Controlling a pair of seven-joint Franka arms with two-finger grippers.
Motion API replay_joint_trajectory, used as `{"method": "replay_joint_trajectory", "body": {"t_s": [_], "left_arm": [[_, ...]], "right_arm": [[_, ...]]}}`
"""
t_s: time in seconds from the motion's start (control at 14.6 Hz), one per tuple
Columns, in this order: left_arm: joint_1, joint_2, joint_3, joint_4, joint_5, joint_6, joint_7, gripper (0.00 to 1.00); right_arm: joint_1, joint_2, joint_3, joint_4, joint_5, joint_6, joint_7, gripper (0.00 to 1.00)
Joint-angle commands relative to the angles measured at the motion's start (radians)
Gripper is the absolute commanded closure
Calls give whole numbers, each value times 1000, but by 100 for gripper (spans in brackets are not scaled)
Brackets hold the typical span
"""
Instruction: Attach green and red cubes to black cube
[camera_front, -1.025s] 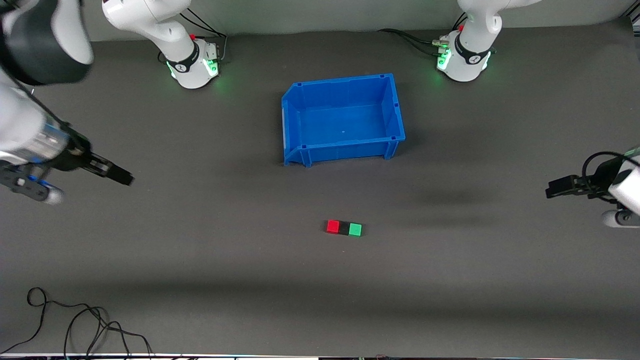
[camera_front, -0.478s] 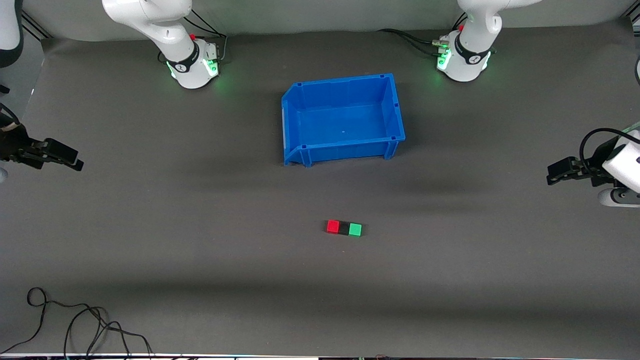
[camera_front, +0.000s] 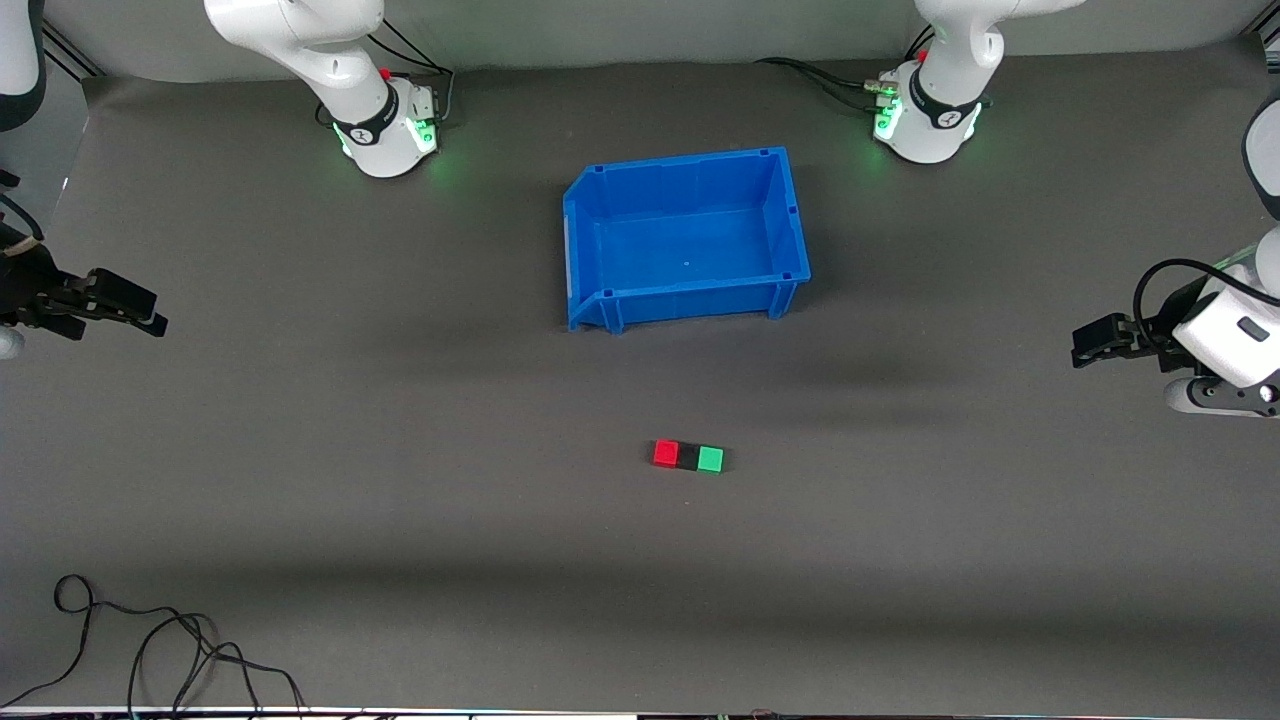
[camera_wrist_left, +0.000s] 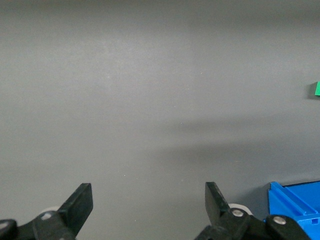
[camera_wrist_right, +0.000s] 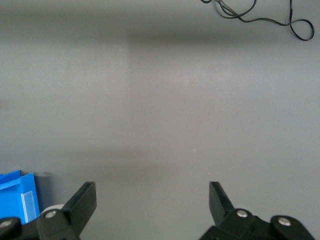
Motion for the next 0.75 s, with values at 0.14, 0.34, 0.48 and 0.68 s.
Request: {"method": "replay_joint_trajectory", "body": {"t_s": [0.14,0.34,0.48,0.68], "left_arm": [[0,-17,11,-14,17,2,-15,0],[-1,-15,11,-20,28,0,-14,0],[2,-17,11,-18,28,-3,-12,0],[6,-17,11,-20,28,-1,-12,0]], "right_arm": [[2,-21,4,-15,-10,-33,-9,0],[4,-13,8,-8,-8,-39,-9,0],[4,-13,8,-8,-8,-39,-9,0],[4,-13,8,-8,-8,-39,-9,0]]}}
